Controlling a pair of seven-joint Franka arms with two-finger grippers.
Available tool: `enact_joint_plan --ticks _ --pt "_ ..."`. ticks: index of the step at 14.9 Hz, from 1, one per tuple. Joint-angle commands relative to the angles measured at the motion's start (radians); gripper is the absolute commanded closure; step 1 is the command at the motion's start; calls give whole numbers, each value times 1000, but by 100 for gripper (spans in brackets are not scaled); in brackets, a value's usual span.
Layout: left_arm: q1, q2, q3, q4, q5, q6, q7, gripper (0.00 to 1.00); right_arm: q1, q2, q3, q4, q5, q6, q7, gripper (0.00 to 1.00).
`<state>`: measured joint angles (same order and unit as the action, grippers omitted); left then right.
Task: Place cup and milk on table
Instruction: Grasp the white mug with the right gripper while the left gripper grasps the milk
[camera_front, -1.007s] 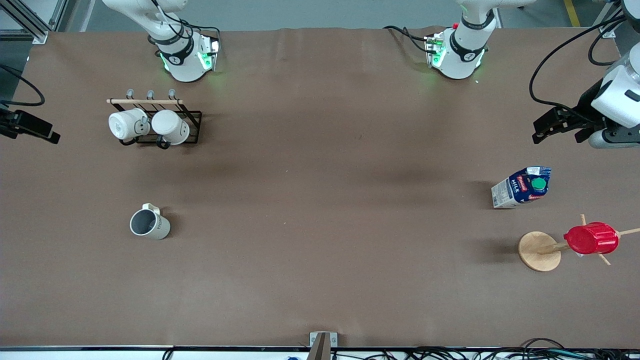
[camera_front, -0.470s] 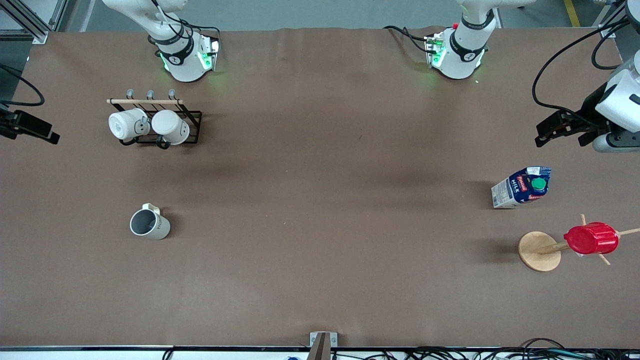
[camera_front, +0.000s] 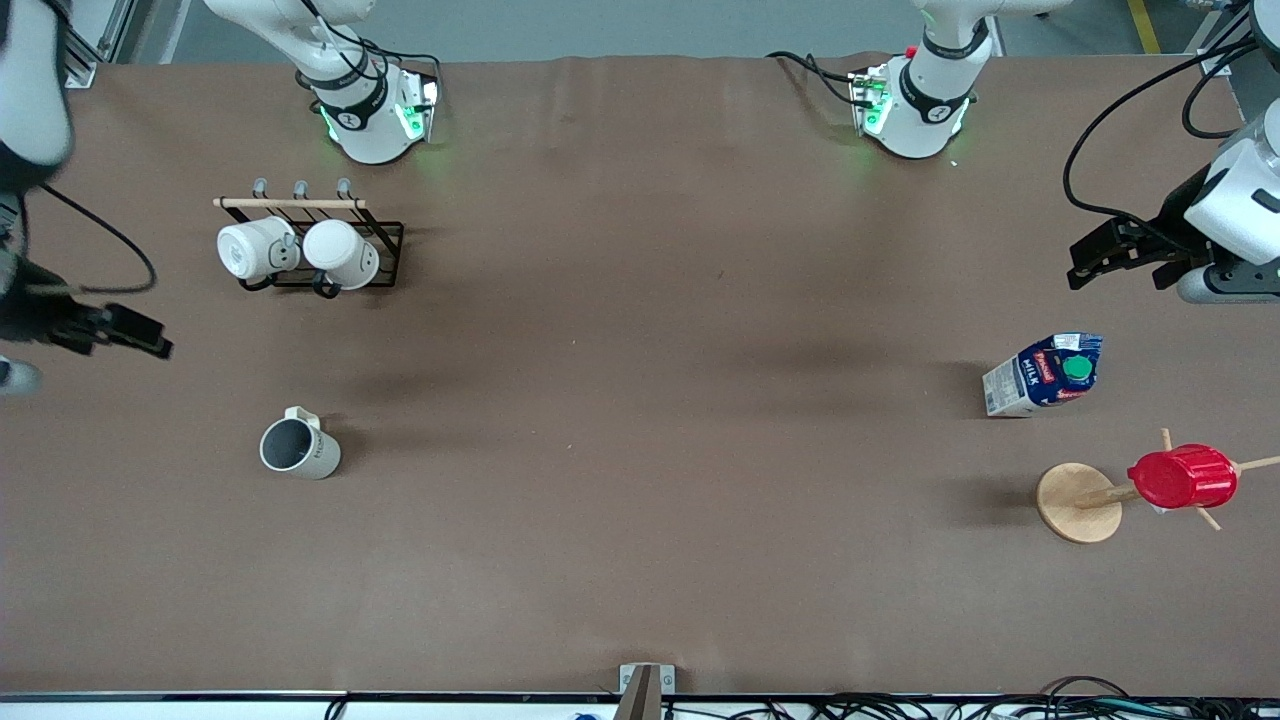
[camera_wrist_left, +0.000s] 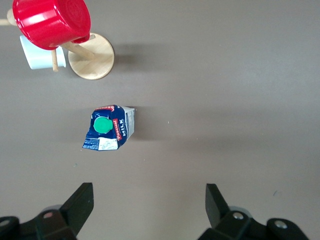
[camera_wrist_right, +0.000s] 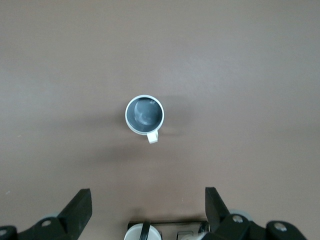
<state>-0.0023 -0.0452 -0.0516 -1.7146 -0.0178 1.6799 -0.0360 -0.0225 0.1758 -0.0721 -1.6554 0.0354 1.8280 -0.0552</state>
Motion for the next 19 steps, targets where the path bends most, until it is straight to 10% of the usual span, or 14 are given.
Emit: enact_joint_plan --ticks 1,11,19 --pt "-4 -28 3 -45 21 0 18 1 1 50 2 -93 0 138 -60 0" --pt "-10 -45 120 -315 73 271 67 0 10 247 2 -195 -2 497 -276 0" --pt "2 129 156 -329 73 455 80 0 22 298 2 -265 0 643 -307 0"
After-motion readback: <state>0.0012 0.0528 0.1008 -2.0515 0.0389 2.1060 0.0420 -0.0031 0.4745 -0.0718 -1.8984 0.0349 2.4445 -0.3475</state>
